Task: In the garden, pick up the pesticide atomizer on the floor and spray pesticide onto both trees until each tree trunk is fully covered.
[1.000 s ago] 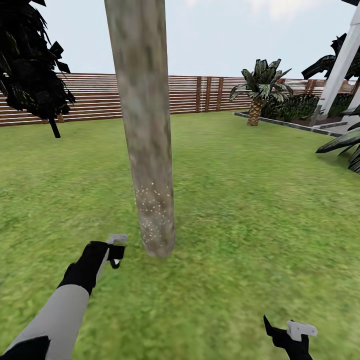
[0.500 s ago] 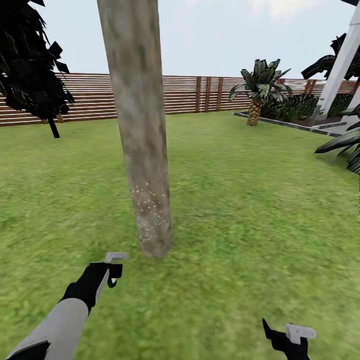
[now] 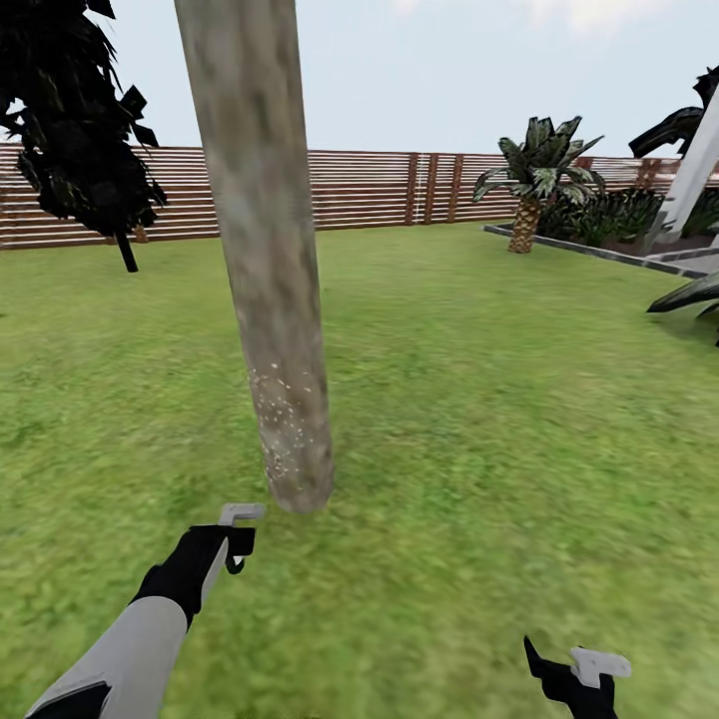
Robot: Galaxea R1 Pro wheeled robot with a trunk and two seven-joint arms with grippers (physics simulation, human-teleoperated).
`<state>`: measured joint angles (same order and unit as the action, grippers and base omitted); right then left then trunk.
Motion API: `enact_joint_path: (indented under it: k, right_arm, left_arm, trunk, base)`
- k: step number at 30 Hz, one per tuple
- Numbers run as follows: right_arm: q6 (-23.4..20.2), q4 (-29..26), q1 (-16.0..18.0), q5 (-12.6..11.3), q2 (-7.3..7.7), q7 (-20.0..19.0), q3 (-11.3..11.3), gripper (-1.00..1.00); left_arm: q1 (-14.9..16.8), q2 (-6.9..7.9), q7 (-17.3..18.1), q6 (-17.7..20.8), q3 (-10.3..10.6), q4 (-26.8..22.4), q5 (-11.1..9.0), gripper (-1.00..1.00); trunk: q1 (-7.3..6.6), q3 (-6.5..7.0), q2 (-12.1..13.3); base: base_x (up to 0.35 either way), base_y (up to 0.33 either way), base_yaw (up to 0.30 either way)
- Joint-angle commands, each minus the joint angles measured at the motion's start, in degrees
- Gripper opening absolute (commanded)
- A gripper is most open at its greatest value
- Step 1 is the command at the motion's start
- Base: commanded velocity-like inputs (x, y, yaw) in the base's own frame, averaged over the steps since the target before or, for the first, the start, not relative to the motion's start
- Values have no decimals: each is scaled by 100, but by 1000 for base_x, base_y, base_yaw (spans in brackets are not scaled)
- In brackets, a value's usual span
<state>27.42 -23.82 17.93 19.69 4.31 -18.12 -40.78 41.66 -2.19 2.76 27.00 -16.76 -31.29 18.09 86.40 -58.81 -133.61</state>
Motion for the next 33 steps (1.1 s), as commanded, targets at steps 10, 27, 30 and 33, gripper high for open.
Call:
enact_joint_path:
  k: [10, 27, 30, 33]
  right_arm:
    - [0, 0, 0, 0, 0, 0, 0, 100]
    - [0, 0, 0, 0, 0, 1, 0, 100]
    - [0, 0, 0, 0, 0, 1, 0, 100]
    - [0, 0, 0, 0, 0, 0, 0, 100]
  left_arm:
    - [0, -1, 5, -1, 3, 0, 1, -100]
    - [0, 8, 5, -1, -2, 0, 1, -100]
    - [0, 8, 3, -1, -2, 0, 7, -100]
    - [0, 8, -2, -1, -3, 0, 10, -100]
  trunk:
    - [0, 0, 0]
    - [0, 0, 0]
    - [0, 0, 0]
    - [0, 0, 0]
  base:
    - [0, -272, 216]
    - [0, -272, 57]
    - [0, -272, 271]
    - [0, -272, 277]
